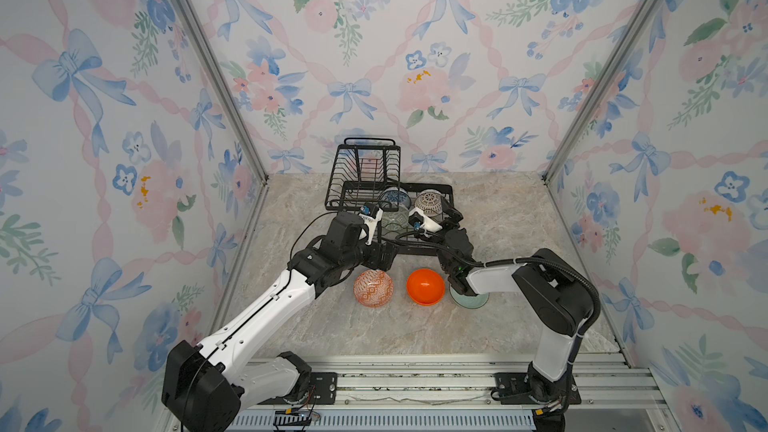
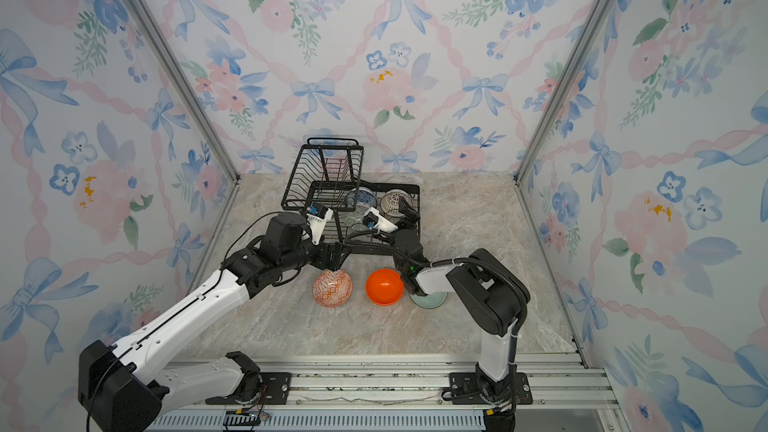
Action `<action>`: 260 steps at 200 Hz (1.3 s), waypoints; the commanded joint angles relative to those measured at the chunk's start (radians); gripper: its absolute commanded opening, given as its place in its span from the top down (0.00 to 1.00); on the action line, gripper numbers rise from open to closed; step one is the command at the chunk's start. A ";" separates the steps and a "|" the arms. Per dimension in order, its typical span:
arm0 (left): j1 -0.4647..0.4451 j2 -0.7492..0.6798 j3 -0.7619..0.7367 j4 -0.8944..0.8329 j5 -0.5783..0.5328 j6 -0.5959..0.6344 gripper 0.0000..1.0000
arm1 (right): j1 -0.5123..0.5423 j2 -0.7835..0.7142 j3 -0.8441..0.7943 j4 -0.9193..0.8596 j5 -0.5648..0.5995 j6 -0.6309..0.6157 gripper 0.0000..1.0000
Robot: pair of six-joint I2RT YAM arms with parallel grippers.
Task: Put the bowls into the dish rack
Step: 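Open the right gripper and withdraw from the rack, then reach the left gripper over the mint-green bowl while the right gripper waits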
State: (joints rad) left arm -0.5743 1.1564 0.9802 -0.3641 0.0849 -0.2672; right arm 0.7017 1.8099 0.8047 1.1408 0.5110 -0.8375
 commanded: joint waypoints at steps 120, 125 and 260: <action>-0.149 0.044 0.012 0.006 -0.163 -0.065 0.02 | -0.160 -0.652 0.303 -1.684 -0.153 0.937 0.03; -0.155 0.051 0.013 0.009 -0.163 -0.067 0.02 | -0.182 -0.651 0.323 -1.726 -0.190 0.963 0.03; -0.336 0.390 0.192 0.091 -0.016 0.007 0.02 | -0.411 -0.649 0.359 -1.965 -0.365 1.114 0.03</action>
State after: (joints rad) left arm -0.8791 1.4857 1.1061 -0.2928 0.0139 -0.3058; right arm 0.3096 1.1584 1.1538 -0.7700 0.1410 0.2382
